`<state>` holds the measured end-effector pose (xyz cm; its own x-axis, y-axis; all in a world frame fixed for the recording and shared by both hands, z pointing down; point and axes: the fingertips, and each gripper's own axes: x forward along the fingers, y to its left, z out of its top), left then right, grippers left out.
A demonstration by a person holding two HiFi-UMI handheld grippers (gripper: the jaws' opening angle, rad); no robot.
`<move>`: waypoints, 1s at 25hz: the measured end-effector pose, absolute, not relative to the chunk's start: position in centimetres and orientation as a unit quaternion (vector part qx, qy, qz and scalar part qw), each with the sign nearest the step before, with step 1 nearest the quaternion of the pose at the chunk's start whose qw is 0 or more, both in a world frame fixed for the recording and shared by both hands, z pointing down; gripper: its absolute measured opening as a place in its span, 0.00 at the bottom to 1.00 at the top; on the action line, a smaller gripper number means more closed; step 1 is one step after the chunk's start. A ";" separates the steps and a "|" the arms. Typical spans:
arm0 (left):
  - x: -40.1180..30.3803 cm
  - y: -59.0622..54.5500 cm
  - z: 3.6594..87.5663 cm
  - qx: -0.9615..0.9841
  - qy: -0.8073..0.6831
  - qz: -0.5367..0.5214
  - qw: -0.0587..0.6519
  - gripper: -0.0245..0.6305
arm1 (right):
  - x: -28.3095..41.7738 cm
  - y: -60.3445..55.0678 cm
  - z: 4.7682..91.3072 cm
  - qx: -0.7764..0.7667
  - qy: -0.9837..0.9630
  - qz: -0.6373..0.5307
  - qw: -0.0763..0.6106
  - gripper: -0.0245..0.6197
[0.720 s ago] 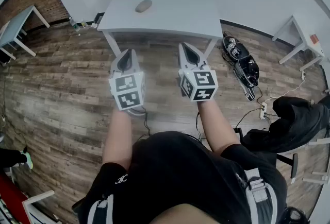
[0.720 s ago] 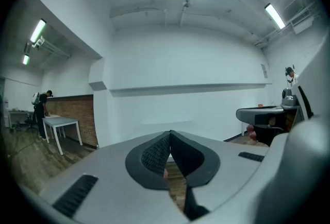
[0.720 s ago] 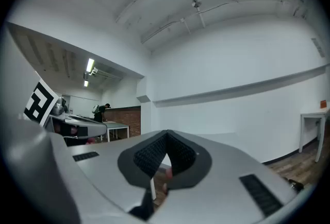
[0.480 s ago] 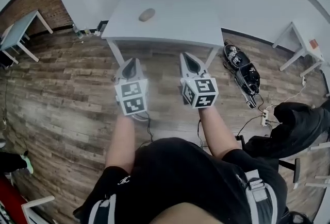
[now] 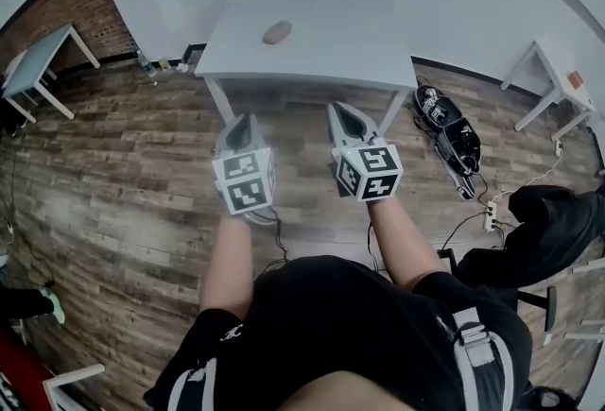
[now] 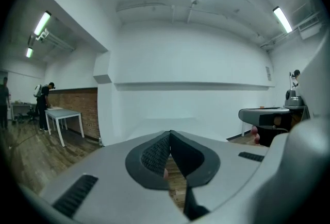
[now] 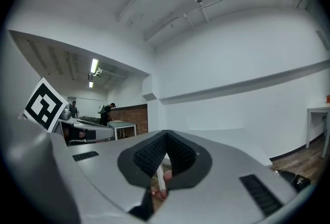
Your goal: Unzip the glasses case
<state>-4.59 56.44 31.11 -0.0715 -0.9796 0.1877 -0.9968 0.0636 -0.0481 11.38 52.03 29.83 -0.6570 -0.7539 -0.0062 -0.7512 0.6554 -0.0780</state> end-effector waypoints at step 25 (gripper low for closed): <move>-15.6 44.5 36.9 0.673 -0.725 0.127 0.078 0.04 | 2.6 41.8 32.8 -0.393 0.919 -0.015 -0.002 0.05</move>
<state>-15.55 44.48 36.93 -0.0823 -0.9550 0.2851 -0.9949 0.0622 -0.0790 2.58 41.83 32.80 -0.6906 -0.7230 0.0163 -0.7232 0.6902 -0.0265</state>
